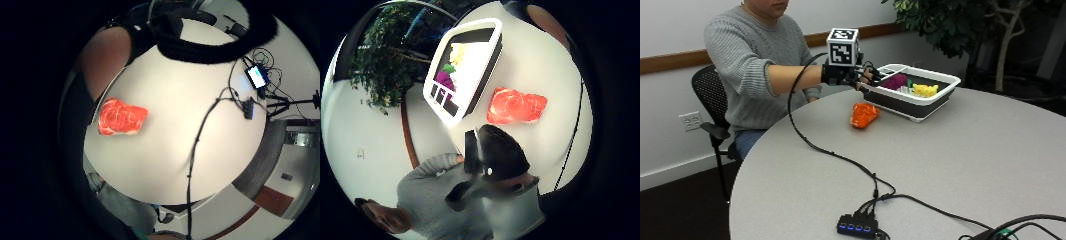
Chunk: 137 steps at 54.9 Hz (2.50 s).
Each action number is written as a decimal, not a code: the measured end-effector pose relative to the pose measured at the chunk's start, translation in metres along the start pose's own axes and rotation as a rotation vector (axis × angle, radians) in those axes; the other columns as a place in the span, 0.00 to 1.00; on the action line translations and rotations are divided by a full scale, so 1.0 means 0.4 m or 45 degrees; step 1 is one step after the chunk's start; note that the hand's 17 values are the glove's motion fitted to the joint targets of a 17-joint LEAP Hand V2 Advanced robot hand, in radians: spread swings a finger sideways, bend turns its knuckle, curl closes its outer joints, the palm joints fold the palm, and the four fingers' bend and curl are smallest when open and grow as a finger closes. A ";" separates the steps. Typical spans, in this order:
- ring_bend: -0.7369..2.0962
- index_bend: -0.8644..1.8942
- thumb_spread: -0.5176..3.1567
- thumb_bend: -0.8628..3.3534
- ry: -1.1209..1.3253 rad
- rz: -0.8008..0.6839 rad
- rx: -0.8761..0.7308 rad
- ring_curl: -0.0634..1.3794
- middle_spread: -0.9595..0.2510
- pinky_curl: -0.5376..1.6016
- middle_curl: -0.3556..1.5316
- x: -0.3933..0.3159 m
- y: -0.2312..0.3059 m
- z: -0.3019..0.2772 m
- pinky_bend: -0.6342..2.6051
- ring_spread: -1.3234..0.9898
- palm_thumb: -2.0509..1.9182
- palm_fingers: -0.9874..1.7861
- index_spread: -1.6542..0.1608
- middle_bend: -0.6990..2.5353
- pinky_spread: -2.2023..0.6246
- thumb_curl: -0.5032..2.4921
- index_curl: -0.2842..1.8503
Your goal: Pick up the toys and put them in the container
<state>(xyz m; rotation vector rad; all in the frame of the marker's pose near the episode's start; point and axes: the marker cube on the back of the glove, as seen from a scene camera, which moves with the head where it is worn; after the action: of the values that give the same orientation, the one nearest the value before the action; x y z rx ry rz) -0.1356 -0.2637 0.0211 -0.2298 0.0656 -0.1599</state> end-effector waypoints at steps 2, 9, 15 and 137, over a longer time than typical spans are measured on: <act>0.39 0.38 0.51 0.20 0.008 -0.012 -0.022 0.26 0.64 0.43 0.38 -0.010 -0.006 0.029 0.40 0.50 0.51 0.36 0.71 0.27 0.79 0.27 0.32; 0.39 0.38 0.51 0.20 0.032 -0.038 -0.162 0.26 0.65 0.43 0.38 -0.049 -0.031 0.193 0.41 0.50 0.51 0.35 0.71 0.27 0.79 0.26 0.32; 0.39 0.37 0.51 0.20 0.096 0.007 -0.334 0.26 0.65 0.43 0.37 -0.059 -0.042 0.369 0.42 0.50 0.51 0.34 0.71 0.27 0.79 0.26 0.32; 0.33 0.37 0.47 0.19 0.067 -0.054 0.145 0.30 0.69 0.42 0.38 0.065 0.160 0.015 0.41 0.53 0.50 0.30 0.73 0.26 0.80 0.28 0.29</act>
<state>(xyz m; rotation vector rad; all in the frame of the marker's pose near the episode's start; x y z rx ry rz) -0.0999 -0.2051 0.0108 -0.1136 0.1035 -0.2114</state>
